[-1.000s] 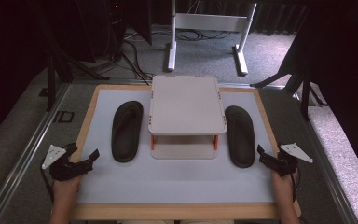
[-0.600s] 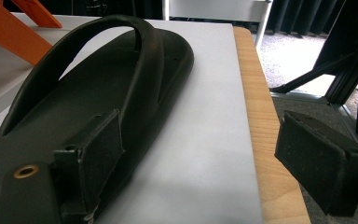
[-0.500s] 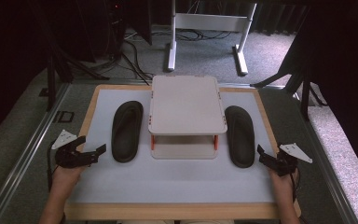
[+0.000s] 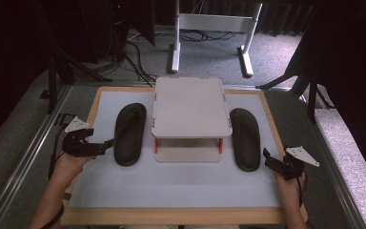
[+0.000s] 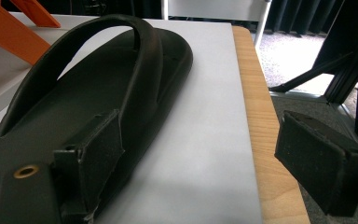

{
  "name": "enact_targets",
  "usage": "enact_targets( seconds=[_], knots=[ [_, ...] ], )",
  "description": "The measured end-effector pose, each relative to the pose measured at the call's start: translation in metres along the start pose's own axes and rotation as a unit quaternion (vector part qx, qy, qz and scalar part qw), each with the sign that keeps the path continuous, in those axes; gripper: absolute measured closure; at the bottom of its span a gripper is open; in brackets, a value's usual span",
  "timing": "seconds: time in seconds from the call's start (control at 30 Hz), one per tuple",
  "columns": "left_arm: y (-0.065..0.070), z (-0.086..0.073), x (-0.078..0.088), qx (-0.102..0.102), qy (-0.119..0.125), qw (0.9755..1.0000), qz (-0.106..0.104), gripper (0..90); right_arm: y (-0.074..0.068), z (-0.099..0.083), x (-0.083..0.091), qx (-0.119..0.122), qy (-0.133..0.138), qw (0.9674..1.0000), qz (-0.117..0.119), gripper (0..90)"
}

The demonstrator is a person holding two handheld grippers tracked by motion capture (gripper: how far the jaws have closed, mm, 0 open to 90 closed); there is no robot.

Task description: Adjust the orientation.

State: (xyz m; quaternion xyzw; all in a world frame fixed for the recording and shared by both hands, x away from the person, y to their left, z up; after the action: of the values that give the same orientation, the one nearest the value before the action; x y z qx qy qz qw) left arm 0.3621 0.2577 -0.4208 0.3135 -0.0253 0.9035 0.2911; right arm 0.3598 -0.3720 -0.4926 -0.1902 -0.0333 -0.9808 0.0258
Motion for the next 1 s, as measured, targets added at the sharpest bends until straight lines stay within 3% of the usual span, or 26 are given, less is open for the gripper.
enact_targets(
  seconds=[0.13, 0.43, 0.77, 1.0],
  knots=[
    [0.001, 0.008, -0.004, -0.003, -0.023, 0.9996, -0.015, 6.9, 0.000, 0.000, 0.000, 0.001, -0.001, 1.0000, 0.001, 14.2],
    [-0.001, 0.021, -0.012, -0.010, -0.059, 0.9981, -0.015, 9.6, 0.000, 0.000, 0.000, 0.000, -0.003, 1.0000, 0.001, 14.3],
    [-0.004, 0.034, -0.028, -0.023, -0.125, 0.9918, -0.013, 12.1, 0.000, 0.000, 0.000, -0.002, -0.004, 1.0000, 0.001, 14.5],
    [-0.010, 0.039, -0.037, -0.014, -0.143, 0.9895, -0.015, 13.7, 0.000, 0.000, -0.001, -0.002, -0.004, 1.0000, 0.002, 14.5]
  ],
)
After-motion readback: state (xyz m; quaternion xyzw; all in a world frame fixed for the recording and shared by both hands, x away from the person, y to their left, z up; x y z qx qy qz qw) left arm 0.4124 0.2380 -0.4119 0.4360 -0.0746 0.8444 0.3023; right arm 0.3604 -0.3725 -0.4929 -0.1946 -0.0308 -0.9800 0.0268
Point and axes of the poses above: each handheld gripper's, and its own axes: x roughly backward along the jaws, z roughly out of its top, y roughly to its right, the point moved 4 cm from there along -x, roughly forward along the jaws, and after that the axes turned 6 degrees about -z, right-handed, at the moved point
